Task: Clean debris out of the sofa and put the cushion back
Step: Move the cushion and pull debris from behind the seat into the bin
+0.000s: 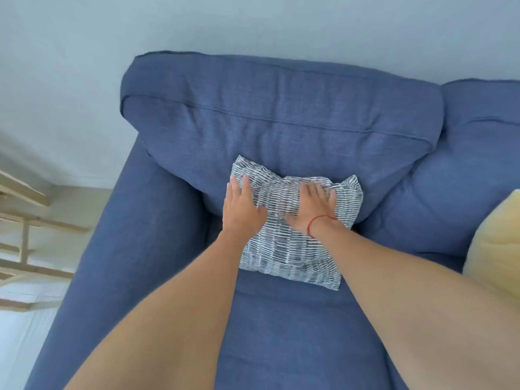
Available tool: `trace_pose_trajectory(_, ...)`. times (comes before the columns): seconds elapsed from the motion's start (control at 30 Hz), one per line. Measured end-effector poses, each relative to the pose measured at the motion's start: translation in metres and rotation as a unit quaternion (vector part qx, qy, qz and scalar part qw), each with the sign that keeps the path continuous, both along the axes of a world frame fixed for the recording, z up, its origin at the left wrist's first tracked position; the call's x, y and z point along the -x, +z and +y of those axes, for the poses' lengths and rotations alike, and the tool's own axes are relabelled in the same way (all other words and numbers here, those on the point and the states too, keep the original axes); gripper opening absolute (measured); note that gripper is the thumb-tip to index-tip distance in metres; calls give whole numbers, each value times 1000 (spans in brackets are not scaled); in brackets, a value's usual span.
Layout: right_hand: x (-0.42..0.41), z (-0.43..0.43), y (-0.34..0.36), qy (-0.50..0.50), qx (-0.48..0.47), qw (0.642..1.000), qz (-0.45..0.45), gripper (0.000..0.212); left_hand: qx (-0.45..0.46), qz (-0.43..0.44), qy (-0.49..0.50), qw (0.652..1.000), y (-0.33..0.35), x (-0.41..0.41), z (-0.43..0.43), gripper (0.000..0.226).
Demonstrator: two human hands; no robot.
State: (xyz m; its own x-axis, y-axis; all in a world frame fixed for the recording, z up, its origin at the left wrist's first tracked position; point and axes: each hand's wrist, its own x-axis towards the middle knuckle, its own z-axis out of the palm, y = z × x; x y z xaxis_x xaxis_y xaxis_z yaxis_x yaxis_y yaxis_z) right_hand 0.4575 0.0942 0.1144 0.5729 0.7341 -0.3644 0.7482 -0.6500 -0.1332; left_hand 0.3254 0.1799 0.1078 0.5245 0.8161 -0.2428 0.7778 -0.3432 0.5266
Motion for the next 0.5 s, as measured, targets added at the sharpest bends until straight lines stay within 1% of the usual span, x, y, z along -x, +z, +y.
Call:
trace_pose_trajectory(0.07, -3, -8, -7, 5, 19, 1000, 14, 97, -53, 36, -34, 997, -2, -9, -11, 84)
trace_pose_trajectory(0.1, -1, -11, -10, 2, 18, 1000, 24, 95, -71, 56, -52, 995, -7, -11, -15, 87)
trace_pose_trajectory(0.13, 2, -13, -11, 4, 13, 999, 29, 87, -86, 76, -68, 991, -8, -11, -19, 90)
trace_pose_trajectory(0.2, 8, -17, -13, 27, 7, 999, 20, 63, -122, 113, -107, 980, -12, -8, -23, 97)
trace_pose_trajectory(0.27, 14, -21, -17, 59, -12, 998, 3, 53, -145, 137, -143, 969, -14, -2, -27, 102)
trace_pose_trajectory(0.37, 20, -29, -21, 99, -49, 994, -8, 54, -120, 146, -165, 968, -13, 5, -33, 111)
trace_pose_trajectory(0.43, 25, -32, -22, 128, -27, 991, 1, 63, -105, 161, -147, 970, -11, 12, -35, 120)
trace_pose_trajectory(0.47, 29, -33, -22, 139, -4, 990, 4, 70, -105, 189, -139, 966, -9, 16, -36, 123)
trace_pose_trajectory(0.5, 33, -35, -21, 144, 17, 989, 8, 75, -106, 228, -138, 958, -8, 21, -36, 122)
